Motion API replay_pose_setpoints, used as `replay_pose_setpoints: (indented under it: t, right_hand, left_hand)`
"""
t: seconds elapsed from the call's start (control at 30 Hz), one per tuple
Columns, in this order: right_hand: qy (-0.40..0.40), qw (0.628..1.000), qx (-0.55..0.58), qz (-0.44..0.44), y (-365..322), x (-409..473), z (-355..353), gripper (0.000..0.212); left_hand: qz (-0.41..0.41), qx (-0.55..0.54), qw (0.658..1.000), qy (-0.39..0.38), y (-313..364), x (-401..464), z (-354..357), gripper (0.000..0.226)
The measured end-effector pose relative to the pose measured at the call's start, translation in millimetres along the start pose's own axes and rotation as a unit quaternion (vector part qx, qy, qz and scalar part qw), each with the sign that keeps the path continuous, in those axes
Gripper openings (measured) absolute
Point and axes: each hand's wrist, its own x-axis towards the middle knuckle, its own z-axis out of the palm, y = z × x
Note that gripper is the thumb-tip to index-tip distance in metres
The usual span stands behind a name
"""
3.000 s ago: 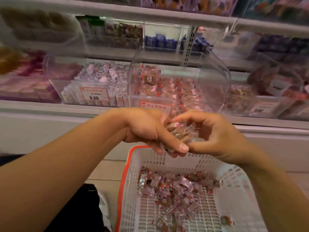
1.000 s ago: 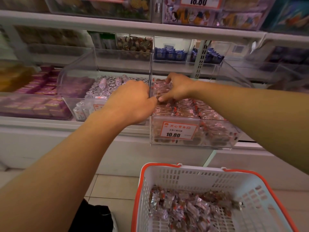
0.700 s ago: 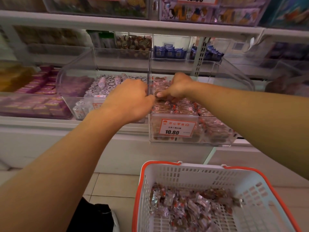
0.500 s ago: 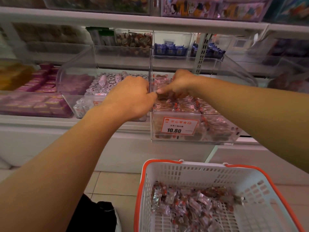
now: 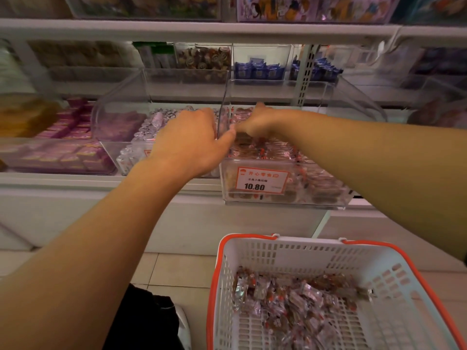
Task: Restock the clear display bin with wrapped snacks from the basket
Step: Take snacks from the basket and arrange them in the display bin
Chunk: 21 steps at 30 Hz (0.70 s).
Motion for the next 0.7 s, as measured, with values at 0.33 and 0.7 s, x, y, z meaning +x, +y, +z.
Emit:
replay_pose_setpoints:
  t: [0.33, 0.7]
  right_hand:
    - [0.501, 0.779, 0.176, -0.333, 121, -157, 52, 0.023]
    - [-0.266, 0.927, -0.036, 0.263, 348, -216, 284, 0.132]
  left_hand:
    - [0.261, -0.166, 0.95, 0.047, 48, -65, 19, 0.024]
    - [-0.111, 0.012, 0.749, -0.653, 55, -273, 260, 0.102]
